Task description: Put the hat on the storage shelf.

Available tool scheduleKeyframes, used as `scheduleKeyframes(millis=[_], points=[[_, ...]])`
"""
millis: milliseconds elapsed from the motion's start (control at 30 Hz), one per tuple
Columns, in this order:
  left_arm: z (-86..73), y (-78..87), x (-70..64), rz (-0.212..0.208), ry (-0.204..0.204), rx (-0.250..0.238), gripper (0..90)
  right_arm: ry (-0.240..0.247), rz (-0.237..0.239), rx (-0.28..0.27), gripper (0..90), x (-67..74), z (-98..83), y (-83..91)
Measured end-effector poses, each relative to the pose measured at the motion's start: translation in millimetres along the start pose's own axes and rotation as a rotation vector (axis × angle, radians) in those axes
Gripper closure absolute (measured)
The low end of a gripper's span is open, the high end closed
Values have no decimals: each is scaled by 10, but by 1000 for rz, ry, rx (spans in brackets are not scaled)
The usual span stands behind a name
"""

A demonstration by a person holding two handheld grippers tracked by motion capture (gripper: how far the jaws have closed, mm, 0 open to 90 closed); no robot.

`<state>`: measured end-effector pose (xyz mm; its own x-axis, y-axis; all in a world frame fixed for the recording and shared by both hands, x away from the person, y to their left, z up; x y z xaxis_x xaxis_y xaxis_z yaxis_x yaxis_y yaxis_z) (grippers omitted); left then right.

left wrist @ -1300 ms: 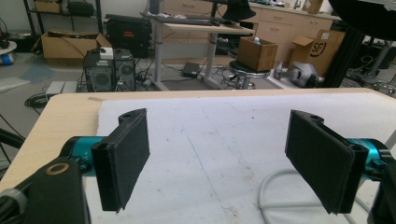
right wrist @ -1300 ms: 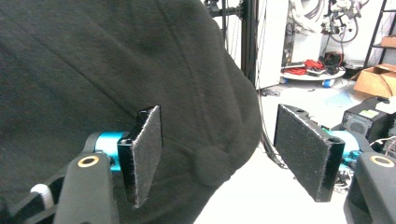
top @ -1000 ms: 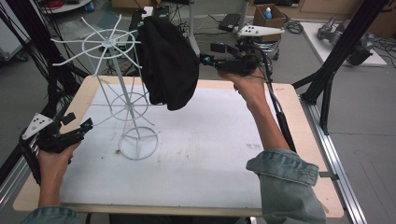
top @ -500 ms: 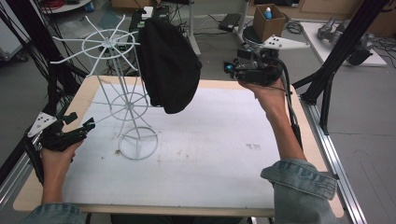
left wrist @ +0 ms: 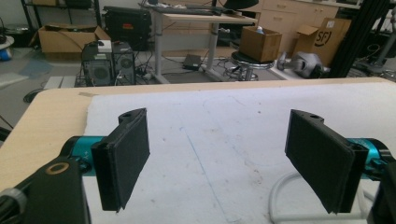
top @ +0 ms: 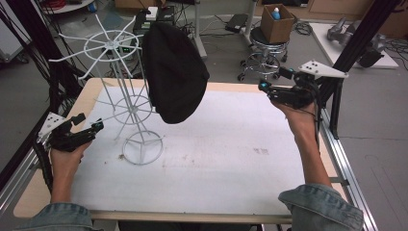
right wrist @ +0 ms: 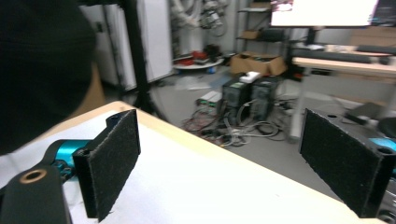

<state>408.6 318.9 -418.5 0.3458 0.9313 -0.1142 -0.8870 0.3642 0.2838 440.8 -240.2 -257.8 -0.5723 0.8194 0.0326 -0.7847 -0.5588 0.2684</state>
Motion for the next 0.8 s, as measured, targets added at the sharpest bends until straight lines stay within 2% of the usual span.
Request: scheduleKeyframes(millis=[33, 67, 133, 167, 200, 367, 500, 567, 633, 767, 800], points=[[-2, -23, -5, -1, 3, -3, 220, -1, -20, -2, 115, -22, -40, 39], [-2, -23, -5, -1, 3, -3, 220, -1, -20, -2, 115, -22, -40, 39], [-11, -45, -7, 0, 3, 2, 220, 9, -84, -16, 114, -69, -145, 138], [-14, -55, -10, 0, 2, 2, 220, 9, -84, -16, 114, -69, -145, 138], [-22, -69, -27, -2, -3, 7, 219, 17, -126, -23, 112, -96, -208, 197], [-31, -82, -40, 3, -10, 10, 219, 26, -220, -44, 112, -133, -393, 316], [-43, -77, -49, 7, -10, 8, 219, 3, -246, -37, 112, -152, -597, 361], [-51, -73, -51, 11, -10, 9, 219, -14, -251, -29, 112, -163, -739, 375], [-55, -74, -56, 12, -13, 8, 219, -20, -249, -22, 111, -168, -802, 377], [-72, -86, -74, 13, -16, 14, 219, -78, -239, -5, 111, -223, -1038, 417], [-83, -94, -78, 16, -23, 18, 219, -91, -249, 28, 111, -250, -1084, 416]])
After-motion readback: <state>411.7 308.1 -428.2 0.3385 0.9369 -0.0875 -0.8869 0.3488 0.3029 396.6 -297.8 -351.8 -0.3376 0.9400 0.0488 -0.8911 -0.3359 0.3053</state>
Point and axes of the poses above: each handheld gripper's, and its own axes: y roughly backward along the jaws, z roughly out of its top, x roughly to its left, the point moved 8 cm from there along -y, roughly forward along the jaws, and after that the axes turned 6 degrees about x, right-handed, at the moved point
